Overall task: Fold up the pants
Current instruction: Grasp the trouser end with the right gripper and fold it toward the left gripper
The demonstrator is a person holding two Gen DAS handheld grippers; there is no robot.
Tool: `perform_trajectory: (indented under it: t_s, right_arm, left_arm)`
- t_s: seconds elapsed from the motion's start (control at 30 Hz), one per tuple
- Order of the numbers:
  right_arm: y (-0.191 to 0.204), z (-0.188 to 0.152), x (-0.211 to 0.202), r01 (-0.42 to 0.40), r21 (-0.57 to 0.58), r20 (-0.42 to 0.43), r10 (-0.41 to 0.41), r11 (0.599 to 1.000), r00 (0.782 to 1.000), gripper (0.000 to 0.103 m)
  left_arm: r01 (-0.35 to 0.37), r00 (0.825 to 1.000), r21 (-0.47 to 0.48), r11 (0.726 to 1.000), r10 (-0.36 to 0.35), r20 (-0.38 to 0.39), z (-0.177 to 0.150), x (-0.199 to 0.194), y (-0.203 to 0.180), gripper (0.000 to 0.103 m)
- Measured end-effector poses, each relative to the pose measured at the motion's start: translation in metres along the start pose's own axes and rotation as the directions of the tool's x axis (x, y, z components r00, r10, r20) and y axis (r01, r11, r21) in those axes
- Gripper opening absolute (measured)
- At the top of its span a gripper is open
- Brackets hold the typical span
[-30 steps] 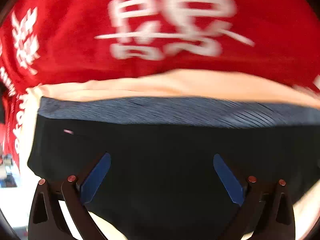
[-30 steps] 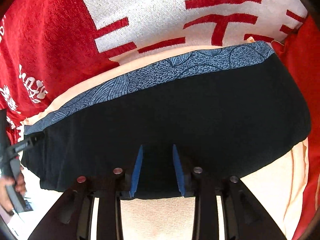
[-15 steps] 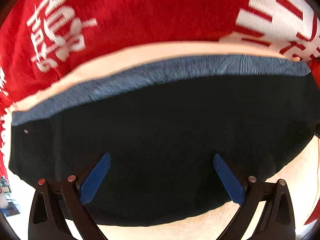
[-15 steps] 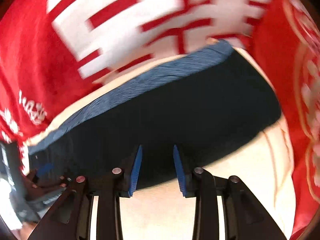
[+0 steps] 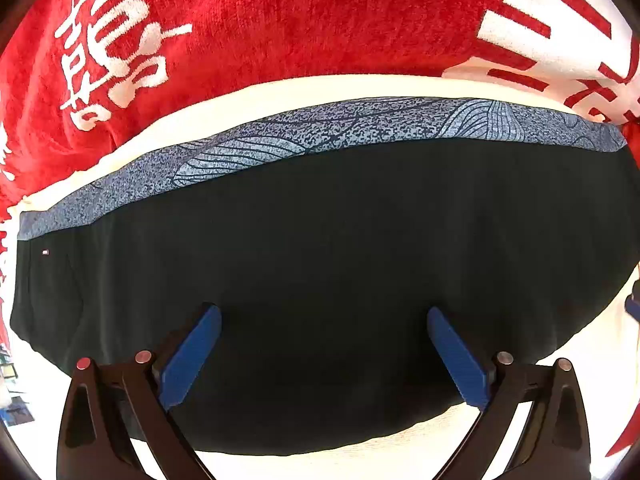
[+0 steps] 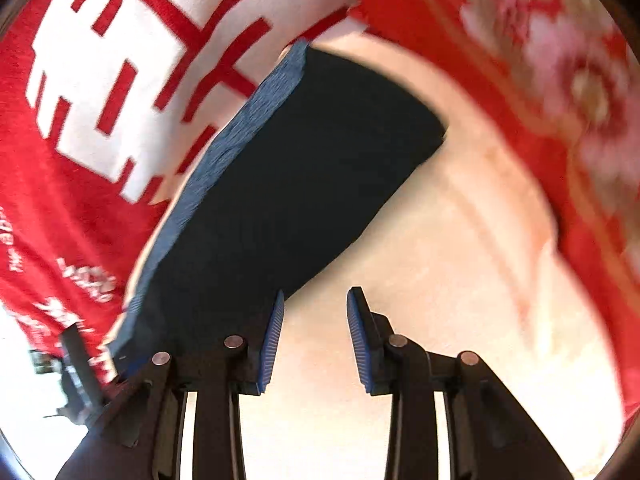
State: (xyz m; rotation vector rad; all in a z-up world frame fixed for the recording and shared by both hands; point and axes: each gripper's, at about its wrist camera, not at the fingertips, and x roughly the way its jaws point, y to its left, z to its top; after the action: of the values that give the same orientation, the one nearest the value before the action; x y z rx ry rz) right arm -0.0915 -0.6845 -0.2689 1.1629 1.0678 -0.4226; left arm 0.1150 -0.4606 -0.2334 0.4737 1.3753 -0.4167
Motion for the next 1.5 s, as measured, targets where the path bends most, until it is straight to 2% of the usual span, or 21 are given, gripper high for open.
perform_trajectory:
  t_s: [0.2, 0.37, 0.43, 0.47, 0.6, 0.77, 0.9, 0.93, 0.97, 1.0, 1.03, 1.1, 1.27, 1.33, 1.37, 1.43, 1.5]
  right_arm:
    - [0.000, -0.007, 0.024, -0.093, 0.016, -0.030, 0.093, 0.996, 0.995, 0.039]
    - [-0.007, -0.012, 0.016, -0.156, 0.034, 0.016, 0.156, 0.987, 0.988, 0.039]
    - [-0.014, -0.009, 0.012, -0.179, 0.069, 0.063, 0.175, 0.981, 0.983, 0.039]
    - [-0.022, -0.007, 0.006, -0.194, 0.089, 0.084, 0.187, 0.977, 0.979, 0.039]
    - [-0.043, -0.001, 0.014, -0.332, 0.196, 0.176, 0.300, 0.923, 0.937, 0.039]
    - [-0.021, 0.022, 0.021, -0.323, 0.055, 0.211, 0.305, 0.945, 0.929, 0.050]
    - [-0.013, 0.041, 0.034, -0.349, 0.061, 0.220, 0.328, 0.935, 0.918, 0.052]
    - [-0.013, 0.044, 0.037, -0.365, 0.089, 0.212, 0.340, 0.927, 0.916, 0.049]
    - [-0.014, 0.047, 0.039, -0.360, 0.115, 0.189, 0.336, 0.926, 0.923, 0.042]
    - [-0.014, 0.050, 0.041, -0.348, 0.135, 0.163, 0.326, 0.928, 0.931, 0.019]
    - [-0.016, 0.051, 0.041, -0.367, 0.153, 0.148, 0.346, 0.918, 0.926, 0.017]
    - [-0.018, 0.050, 0.035, -0.400, 0.160, 0.143, 0.380, 0.902, 0.914, 0.016]
    - [0.003, 0.042, 0.005, -0.427, 0.046, 0.139, 0.417, 0.903, 0.898, 0.015]
    - [0.013, 0.038, -0.004, -0.430, 0.010, 0.140, 0.425, 0.903, 0.894, 0.015]
    - [0.017, 0.037, -0.007, -0.428, -0.004, 0.140, 0.424, 0.904, 0.895, 0.015]
    - [0.030, 0.033, -0.011, -0.396, -0.054, 0.126, 0.400, 0.916, 0.908, 0.015]
    - [0.042, 0.031, -0.015, -0.361, -0.110, 0.129, 0.374, 0.926, 0.918, 0.015]
  left_arm:
    - [-0.004, 1.000, 0.000, 1.000, 0.004, -0.004, -0.002, 0.003, -0.003, 0.103]
    - [0.017, 1.000, -0.029, 0.999, -0.017, -0.013, -0.003, 0.015, 0.013, 0.103]
    - [0.014, 1.000, -0.027, 1.000, -0.015, -0.012, -0.006, 0.016, 0.013, 0.103]
    - [0.013, 1.000, -0.026, 1.000, -0.013, -0.010, -0.006, 0.016, 0.013, 0.103]
    - [0.009, 1.000, -0.026, 1.000, -0.010, -0.007, -0.007, 0.017, 0.011, 0.103]
    - [0.007, 1.000, -0.022, 1.000, -0.007, -0.006, -0.010, 0.010, 0.004, 0.103]
    - [0.004, 1.000, -0.016, 1.000, -0.004, -0.008, -0.009, 0.009, 0.001, 0.103]
    - [0.004, 1.000, -0.015, 1.000, -0.004, -0.010, -0.008, 0.009, 0.000, 0.103]
    - [0.004, 1.000, -0.010, 1.000, -0.004, -0.013, -0.007, 0.008, 0.000, 0.103]
    - [0.001, 1.000, -0.007, 1.000, -0.001, -0.019, -0.005, 0.007, -0.001, 0.102]
    - [0.004, 1.000, -0.009, 1.000, -0.004, -0.021, -0.003, 0.003, -0.002, 0.086]
    - [0.059, 0.998, -0.015, 0.998, -0.059, -0.014, 0.003, -0.012, -0.008, 0.060]
    - [0.112, 0.992, 0.044, 0.993, -0.114, 0.061, 0.014, -0.031, -0.049, 0.060]
    - [0.117, 0.993, 0.070, 0.991, -0.119, 0.027, 0.012, -0.011, -0.071, 0.060]
    - [0.097, 0.995, 0.065, 0.993, -0.099, 0.021, 0.010, -0.002, -0.077, 0.060]
    - [0.065, 0.994, 0.055, 0.996, -0.070, 0.086, 0.004, -0.002, -0.083, 0.060]
    - [0.067, 0.993, 0.061, 0.996, -0.072, 0.092, 0.002, -0.003, -0.083, 0.060]
